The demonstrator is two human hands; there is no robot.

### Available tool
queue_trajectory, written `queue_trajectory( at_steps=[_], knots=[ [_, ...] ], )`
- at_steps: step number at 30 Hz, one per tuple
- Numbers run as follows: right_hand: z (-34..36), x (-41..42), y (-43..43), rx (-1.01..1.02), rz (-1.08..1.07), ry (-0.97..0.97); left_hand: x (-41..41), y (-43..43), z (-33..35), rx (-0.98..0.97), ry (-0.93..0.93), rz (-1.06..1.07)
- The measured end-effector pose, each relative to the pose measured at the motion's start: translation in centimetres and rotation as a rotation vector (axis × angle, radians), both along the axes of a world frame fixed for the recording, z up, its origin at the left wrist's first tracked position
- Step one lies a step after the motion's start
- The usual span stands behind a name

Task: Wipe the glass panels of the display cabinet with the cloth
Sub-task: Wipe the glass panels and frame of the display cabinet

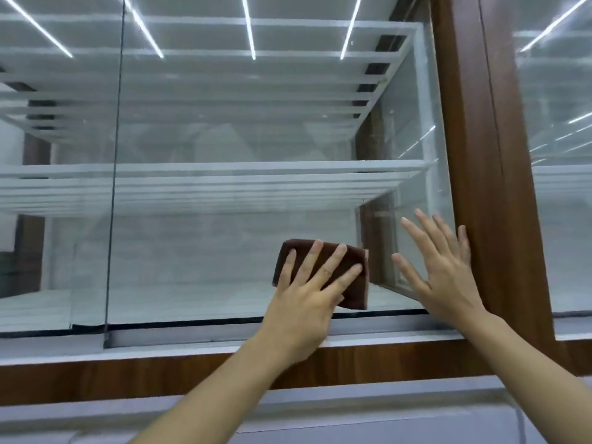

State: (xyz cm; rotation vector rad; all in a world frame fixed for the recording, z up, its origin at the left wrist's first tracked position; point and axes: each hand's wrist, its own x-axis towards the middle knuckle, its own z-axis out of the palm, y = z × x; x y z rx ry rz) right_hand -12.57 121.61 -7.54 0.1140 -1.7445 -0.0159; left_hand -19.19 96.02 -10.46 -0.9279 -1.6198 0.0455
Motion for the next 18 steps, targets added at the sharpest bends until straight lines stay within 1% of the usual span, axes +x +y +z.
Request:
queue_trajectory(
  at_steps=[1, 3, 5, 7, 9, 10, 11, 14, 15, 16, 18],
  knots=[
    [0.0, 0.0, 0.5, 0.020, 0.016, -0.014, 0.0, 0.0, 1.5, -0.040, -0.007, 0.007],
    [-0.1, -0.2, 1.1, 0.051, 0.045, -0.038, -0.2, 0.4, 6.2, -0.002, -0.001, -0.007],
    [-0.1, -0.4, 1.3, 0.048, 0.058, -0.033, -0.3, 1.0, 12.0, 0.141, -0.077, -0.016],
    [-0.3, -0.7, 1.3, 0.056, 0.052, -0.010, -0.1, 2.1, 15.8, 0.312, -0.145, 0.000],
    [-0.2, -0.8, 1.4, 0.063, 0.062, 0.012, 0.2, 3.9, 15.7, 0.422, -0.155, -0.013],
    [-0.2, -0.8, 1.4, 0.060, 0.082, 0.012, 0.4, 4.5, 14.2, 0.420, -0.132, -0.024],
    [-0.3, -0.7, 1.3, 0.049, 0.114, 0.015, 0.6, 4.9, 11.7, 0.365, -0.092, -0.034],
    [0.2, 0.7, 0.9, 0.036, 0.216, 0.081, 1.1, 4.6, 3.2, -0.004, 0.029, 0.013],
    [0.7, 1.3, 0.9, 0.058, 0.216, 0.136, 0.9, 4.0, 2.2, -0.092, 0.054, 0.018],
    [1.4, 1.9, 1.0, 0.076, 0.207, 0.191, 0.6, 3.6, 2.8, -0.145, 0.075, -0.003],
    [2.7, 2.7, 1.2, 0.073, 0.188, 0.260, 0.3, 4.1, 6.5, -0.187, 0.129, -0.005]
  ],
)
